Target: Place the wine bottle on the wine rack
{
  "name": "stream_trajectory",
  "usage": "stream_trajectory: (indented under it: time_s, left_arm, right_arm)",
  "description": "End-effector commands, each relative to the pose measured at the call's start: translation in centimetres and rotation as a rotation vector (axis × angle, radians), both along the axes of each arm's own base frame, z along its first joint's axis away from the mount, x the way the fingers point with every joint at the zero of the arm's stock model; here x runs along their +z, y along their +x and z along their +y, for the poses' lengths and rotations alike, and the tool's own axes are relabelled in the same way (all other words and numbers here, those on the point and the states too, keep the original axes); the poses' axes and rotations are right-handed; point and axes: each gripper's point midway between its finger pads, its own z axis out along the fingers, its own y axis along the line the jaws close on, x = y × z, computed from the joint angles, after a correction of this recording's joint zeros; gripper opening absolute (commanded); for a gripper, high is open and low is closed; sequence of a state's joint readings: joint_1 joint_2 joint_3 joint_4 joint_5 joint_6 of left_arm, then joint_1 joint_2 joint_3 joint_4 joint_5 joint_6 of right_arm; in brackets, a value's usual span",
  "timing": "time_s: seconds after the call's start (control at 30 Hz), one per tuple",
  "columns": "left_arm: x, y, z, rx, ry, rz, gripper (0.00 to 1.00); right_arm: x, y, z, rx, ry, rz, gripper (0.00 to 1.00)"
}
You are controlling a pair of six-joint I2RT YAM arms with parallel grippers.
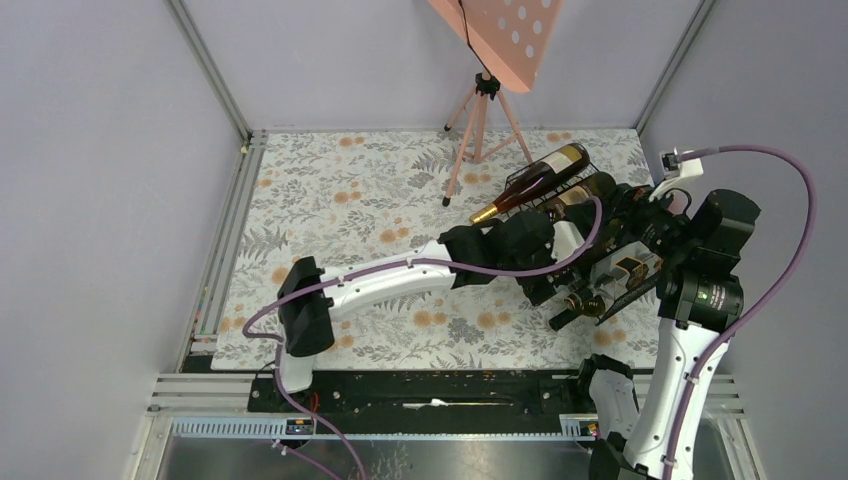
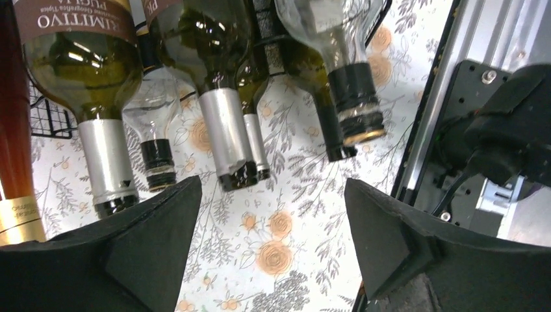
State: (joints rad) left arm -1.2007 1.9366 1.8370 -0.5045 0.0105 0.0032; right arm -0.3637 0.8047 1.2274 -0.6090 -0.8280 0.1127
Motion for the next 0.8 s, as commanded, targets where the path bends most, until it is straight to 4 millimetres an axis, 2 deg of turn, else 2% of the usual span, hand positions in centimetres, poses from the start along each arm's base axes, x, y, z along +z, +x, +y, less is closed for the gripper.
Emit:
stream_trajectory:
  time_s: [0.0,0.13,0.3,0.43,0.63,0.77]
  left_arm:
    - [8.1,6.0,6.9,0.234,-0.148,-0.086,0.88]
    - [9.6,8.5,10.5,0.313,-0.184,-0.107,0.89]
    - [12.2,11.2,16.3,0.435,-0.26,-0.145,0.91]
    - [13.0,12.7,21.7,0.545,-0.293,-0.198,0.97]
    - [12.4,13.2,28.8,0.68,-0.257,-0.289,0.99]
    - [12.1,12.9,32.8,0.76,-0.201,-0.352,0.99]
  right_arm:
    - [1.1,2.9,-7.0,-0.319,-0.176,-0.048,1.0]
    - [1.0,2.9,-7.2,-0.318,-0.19,-0.035,1.0]
    - [0.2,3.0,-7.0,-0.303,-0.18,-0.011,1.0]
    - [-1.0,3.0,-6.8,-0.274,-0.193,0.003,1.0]
    - [-2.3,3.2,-6.6,-0.253,-0.177,0.046,1.0]
    - [-2.3,3.2,-6.0,-0.217,-0.165,0.045,1.0]
